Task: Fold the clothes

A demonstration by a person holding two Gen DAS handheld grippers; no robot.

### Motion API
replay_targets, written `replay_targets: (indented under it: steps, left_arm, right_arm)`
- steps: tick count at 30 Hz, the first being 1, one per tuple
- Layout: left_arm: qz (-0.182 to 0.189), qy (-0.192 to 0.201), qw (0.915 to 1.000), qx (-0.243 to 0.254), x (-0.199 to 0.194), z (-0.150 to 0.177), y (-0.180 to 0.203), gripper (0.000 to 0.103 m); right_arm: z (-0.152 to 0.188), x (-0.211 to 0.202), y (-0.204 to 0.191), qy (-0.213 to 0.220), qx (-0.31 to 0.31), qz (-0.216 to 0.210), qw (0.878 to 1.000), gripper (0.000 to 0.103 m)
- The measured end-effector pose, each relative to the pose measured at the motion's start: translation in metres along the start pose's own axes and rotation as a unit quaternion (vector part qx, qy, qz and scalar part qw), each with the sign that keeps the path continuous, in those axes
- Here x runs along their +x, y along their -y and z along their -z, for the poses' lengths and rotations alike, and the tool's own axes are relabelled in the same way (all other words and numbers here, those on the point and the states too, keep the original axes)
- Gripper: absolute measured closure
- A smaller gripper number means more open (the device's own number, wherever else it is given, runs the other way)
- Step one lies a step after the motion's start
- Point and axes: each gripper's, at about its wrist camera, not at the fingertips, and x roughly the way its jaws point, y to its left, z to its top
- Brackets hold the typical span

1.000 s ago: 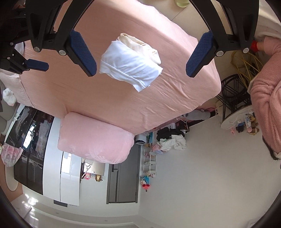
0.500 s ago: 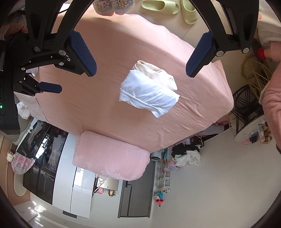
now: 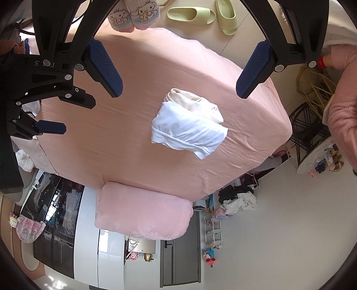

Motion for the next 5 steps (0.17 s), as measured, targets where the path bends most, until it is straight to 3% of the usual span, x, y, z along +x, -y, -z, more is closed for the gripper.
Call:
replay_targets:
  steps: [5]
  left_arm:
    - [0.002, 0.006, 1.0000, -0.001, -0.0038, -0.0004, -0.0005, 0.000]
  right_arm:
    - [0.0011, -0.0008, -0.0082, -0.002, -0.018, -0.004, 1.000, 0.023]
